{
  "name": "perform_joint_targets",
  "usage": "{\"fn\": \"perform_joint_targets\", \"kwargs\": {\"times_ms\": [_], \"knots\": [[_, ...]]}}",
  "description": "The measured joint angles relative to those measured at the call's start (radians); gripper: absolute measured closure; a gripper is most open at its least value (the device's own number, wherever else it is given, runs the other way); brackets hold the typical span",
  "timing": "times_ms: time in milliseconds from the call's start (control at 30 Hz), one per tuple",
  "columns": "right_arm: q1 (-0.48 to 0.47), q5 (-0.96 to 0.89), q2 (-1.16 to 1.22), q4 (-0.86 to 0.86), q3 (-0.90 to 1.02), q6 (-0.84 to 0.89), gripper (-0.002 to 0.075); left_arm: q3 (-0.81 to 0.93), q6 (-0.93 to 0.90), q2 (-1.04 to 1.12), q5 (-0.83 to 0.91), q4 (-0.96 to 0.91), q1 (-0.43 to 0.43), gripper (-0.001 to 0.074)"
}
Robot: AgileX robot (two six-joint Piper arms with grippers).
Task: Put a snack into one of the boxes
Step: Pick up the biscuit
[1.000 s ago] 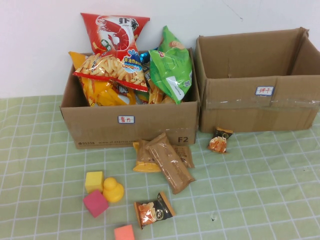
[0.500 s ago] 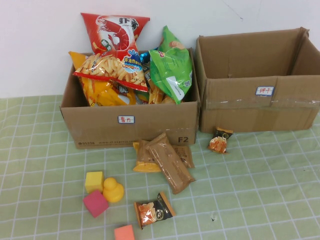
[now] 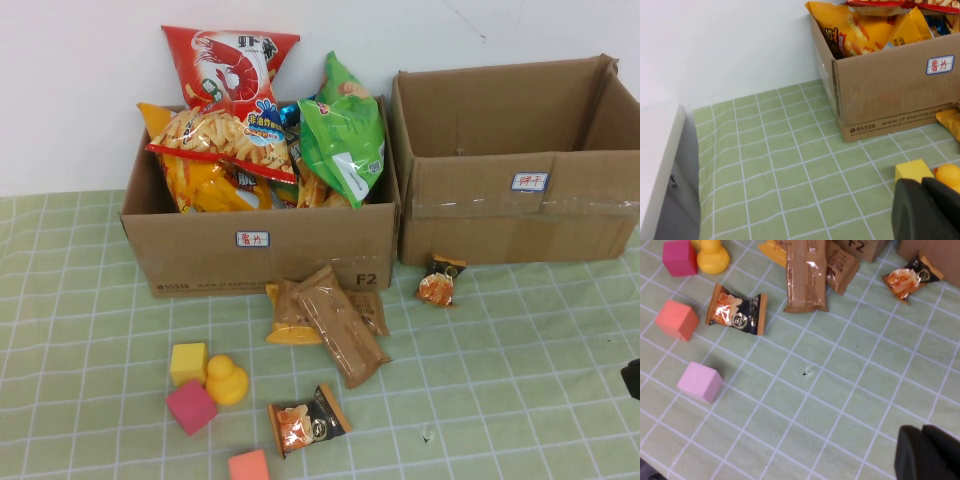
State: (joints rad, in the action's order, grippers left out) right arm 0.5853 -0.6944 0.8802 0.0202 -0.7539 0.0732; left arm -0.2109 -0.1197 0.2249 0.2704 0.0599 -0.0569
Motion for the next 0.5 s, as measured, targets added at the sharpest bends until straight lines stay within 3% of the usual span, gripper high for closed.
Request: {"fn": "perform_joint_targets", "kwargs": {"times_ms": [500], "knots": [[0.0, -0.055, 0.032, -0.069, 0.002, -0.087, 0.0728, 0.0, 0.0, 0.0, -0.005, 0.0, 0.0, 0.0737]]}}
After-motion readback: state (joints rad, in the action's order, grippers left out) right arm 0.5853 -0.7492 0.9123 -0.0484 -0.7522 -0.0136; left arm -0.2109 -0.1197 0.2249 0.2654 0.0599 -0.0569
